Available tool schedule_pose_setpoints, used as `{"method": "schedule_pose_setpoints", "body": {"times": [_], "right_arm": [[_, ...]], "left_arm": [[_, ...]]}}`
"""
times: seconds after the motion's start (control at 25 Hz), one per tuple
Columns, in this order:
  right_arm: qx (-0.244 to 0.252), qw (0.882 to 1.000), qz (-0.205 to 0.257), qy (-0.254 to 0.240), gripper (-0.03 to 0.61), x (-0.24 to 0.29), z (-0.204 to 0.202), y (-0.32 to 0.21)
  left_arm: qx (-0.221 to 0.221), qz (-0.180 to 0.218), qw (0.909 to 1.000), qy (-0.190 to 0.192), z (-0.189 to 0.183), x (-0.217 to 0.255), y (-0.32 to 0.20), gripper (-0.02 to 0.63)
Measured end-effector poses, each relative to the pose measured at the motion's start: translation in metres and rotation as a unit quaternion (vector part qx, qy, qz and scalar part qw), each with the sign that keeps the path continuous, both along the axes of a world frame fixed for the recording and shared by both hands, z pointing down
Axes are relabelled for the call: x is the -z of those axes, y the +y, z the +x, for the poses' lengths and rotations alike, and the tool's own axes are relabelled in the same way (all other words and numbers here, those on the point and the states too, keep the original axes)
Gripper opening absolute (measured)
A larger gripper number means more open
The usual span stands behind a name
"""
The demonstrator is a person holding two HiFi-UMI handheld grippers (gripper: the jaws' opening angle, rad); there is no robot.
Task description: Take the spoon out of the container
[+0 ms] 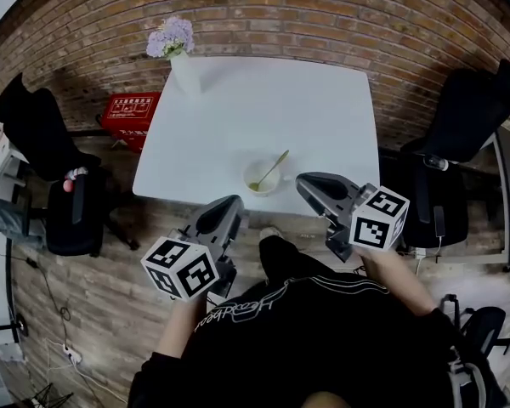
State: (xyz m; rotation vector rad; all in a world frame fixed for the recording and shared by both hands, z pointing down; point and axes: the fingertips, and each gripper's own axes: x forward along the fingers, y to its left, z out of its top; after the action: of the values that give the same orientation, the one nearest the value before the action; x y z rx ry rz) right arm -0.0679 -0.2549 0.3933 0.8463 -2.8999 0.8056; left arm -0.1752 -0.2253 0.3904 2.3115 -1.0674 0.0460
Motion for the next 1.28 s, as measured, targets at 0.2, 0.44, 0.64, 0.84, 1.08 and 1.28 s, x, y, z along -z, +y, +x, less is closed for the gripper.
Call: {"method": "schedule_pose_setpoints", "body": {"times": [0.2, 0.44, 0.64, 0.84, 1.08, 1.28], "right_arm": [[0.002, 1.0, -0.006, -0.018, -0.002, -0.003, -0.002, -0.02], [-0.001, 1.0, -0.025, -0.016, -0.002, -0.021, 0.001, -0.042], [0.003, 0.999, -0.025, -0.019, 0.0, -0.031, 0.0, -0.059], [0.014, 0.999, -0.036, -0.015, 0.055, -0.047, -0.003, -0.072], [0.002, 0.999, -0.023, 0.034, 0.132, -0.063, -0.002, -0.088], [-0.008, 0.998, -0.039, 0.048, 0.153, -0.082, 0.001, -0.1]], "left_arm": [[0.0, -0.011, 0.9999, 0.0, -0.003, -0.008, -0.02, 0.005], [0.006, -0.029, 0.9995, 0.002, -0.007, -0.021, -0.042, 0.005], [0.009, -0.042, 0.9991, 0.0, -0.01, -0.03, -0.058, 0.005], [0.014, -0.05, 0.9986, 0.001, -0.016, -0.038, -0.07, 0.005], [0.017, -0.052, 0.9985, 0.003, -0.02, -0.04, -0.077, 0.005], [0.016, -0.051, 0.9985, -0.001, -0.021, -0.04, -0.08, 0.005]]}}
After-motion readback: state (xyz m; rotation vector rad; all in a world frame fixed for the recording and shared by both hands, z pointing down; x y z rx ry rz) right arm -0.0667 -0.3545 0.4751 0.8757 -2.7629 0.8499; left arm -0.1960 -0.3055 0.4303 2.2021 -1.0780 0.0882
